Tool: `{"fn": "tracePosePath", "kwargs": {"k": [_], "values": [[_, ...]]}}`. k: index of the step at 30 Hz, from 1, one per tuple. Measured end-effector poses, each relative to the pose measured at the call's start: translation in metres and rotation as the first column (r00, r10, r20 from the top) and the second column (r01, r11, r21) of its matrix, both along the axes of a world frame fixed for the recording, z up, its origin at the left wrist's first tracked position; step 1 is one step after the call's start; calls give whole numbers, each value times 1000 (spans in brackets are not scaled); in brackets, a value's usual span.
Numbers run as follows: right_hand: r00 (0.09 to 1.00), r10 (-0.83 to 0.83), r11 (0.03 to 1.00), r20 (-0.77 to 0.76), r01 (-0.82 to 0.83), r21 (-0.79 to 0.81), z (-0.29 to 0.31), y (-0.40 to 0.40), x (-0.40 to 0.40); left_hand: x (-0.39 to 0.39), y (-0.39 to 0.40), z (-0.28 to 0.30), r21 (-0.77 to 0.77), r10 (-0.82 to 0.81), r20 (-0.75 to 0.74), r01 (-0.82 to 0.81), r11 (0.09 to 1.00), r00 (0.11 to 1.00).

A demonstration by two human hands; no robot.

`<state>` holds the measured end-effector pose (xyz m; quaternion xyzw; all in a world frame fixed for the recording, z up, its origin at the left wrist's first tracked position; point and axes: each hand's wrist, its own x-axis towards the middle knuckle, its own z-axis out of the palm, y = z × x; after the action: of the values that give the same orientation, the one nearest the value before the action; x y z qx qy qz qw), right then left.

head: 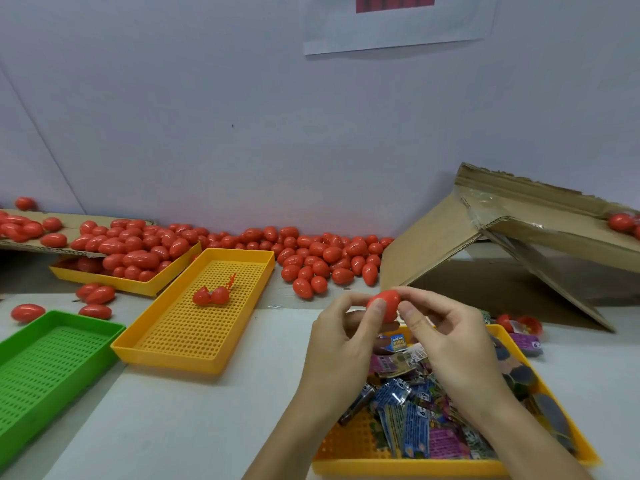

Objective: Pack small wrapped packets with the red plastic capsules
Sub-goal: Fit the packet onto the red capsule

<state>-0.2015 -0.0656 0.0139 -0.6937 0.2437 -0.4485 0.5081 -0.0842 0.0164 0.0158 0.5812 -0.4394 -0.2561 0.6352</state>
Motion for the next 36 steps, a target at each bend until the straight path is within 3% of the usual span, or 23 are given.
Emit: {"fn": "tracePosePath", "kwargs": {"k": [7, 14, 20, 23, 26, 29, 32, 36], "values": [[1000, -2, 1000, 29, 1, 28, 3, 1, 0, 1, -1, 2, 71, -109, -223, 128, 989, 969], [1000, -9, 1000, 16, 9, 10, 3, 1, 0, -1, -1, 5, 27, -168, -471, 205, 978, 866], [989, 40, 974, 146, -71, 215, 7, -5, -3, 6, 2, 10, -131, -257, -750, 243, 961, 609], [984, 1, 961, 180, -51, 273, 7, -9, -5, 9, 2, 9, -181, -270, -788, 211, 961, 553], [994, -66, 969, 86, 43, 242, 5, -13, -8, 9, 1, 9, -140, -218, -770, 175, 975, 600], [983, -90, 995, -160, 94, 20, 6, -19, -14, 11, -2, 9, -67, -82, -699, 49, 997, 710], [889, -163, 972, -429, 68, -227, 4, -23, -20, 14, -2, 8, -40, 37, -655, -83, 996, 755], [800, -194, 929, -568, -35, -368, 0, -19, -18, 17, 0, 6, -8, 109, -586, -140, 990, 803]]}}
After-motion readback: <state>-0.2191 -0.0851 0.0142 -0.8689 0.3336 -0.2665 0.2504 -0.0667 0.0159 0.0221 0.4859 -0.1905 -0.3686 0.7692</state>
